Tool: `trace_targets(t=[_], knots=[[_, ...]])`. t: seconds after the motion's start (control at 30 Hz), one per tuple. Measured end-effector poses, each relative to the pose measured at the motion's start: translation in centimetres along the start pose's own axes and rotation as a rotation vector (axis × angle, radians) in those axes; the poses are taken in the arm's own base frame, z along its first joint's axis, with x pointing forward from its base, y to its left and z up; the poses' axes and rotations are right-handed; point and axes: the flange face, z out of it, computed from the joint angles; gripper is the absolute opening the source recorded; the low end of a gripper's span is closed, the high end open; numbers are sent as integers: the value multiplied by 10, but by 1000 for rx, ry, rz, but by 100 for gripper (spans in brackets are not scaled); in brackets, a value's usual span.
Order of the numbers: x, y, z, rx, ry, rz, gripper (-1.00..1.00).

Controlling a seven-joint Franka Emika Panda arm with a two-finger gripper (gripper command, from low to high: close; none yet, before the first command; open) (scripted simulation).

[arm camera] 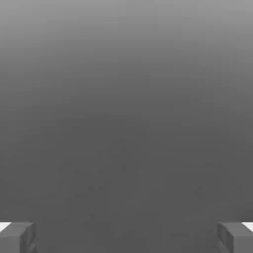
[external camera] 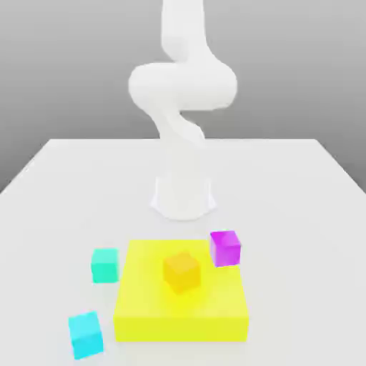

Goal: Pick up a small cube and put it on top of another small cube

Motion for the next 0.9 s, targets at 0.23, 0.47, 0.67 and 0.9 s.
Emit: trace_targets(t=[0.23,0.47,0.67,0.9], knots=[[0,110,157,-261,-46,429,0],[-47,266,259,-545,-44,900,0],[-119,385,294,-768,-11,1262,0],[-146,417,333,-781,-9,1279,0]])
